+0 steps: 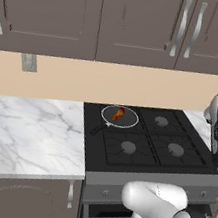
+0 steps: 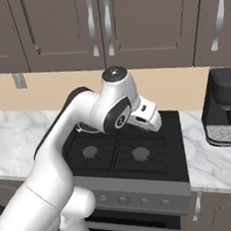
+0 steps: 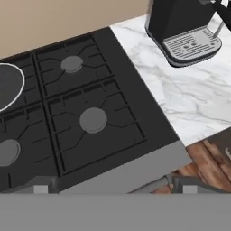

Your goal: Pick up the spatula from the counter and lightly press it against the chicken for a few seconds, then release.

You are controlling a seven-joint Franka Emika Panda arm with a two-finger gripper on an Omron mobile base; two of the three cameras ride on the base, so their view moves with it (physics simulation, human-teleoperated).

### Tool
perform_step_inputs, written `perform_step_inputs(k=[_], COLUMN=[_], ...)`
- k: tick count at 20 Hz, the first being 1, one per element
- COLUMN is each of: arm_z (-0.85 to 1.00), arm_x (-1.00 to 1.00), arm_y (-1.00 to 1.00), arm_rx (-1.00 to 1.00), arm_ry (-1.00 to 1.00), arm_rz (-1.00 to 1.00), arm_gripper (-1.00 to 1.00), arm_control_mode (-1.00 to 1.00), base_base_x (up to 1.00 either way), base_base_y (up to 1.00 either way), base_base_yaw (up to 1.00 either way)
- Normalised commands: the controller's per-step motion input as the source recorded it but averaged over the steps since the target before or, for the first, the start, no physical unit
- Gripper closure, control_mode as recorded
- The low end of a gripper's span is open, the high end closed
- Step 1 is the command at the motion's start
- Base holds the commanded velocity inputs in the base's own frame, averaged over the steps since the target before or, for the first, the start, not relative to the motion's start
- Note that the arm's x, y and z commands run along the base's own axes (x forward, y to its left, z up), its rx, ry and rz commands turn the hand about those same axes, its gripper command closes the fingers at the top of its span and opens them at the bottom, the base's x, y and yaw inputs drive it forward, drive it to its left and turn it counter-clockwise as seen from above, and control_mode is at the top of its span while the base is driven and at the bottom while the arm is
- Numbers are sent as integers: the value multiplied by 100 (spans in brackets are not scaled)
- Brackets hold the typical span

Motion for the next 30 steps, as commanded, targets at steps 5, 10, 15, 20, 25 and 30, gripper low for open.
perform_step_inputs(k=[5, 10, 15, 20, 25, 30], arm_z=[-18, -35, -19, 0, -1, -10], arm_x=[0, 0, 0, 0, 0, 0], arm_y=[-60, -62, -66, -74, -68, -51], arm_rx=[0, 0, 0, 0, 0, 0], arm_ry=[0, 0, 1, 0, 0, 0], arm_rz=[-15, -13, -11, -1, 0, 1], arm_gripper=[-100, -100, -100, -100, -100, -100], arm_control_mode=[-100, -100, -100, -100, -100, -100], base_base_x=[0, 0, 0, 0, 0, 0], base_base_y=[0, 0, 0, 0, 0, 0], base_base_yaw=[0, 0, 0, 0, 0, 0])
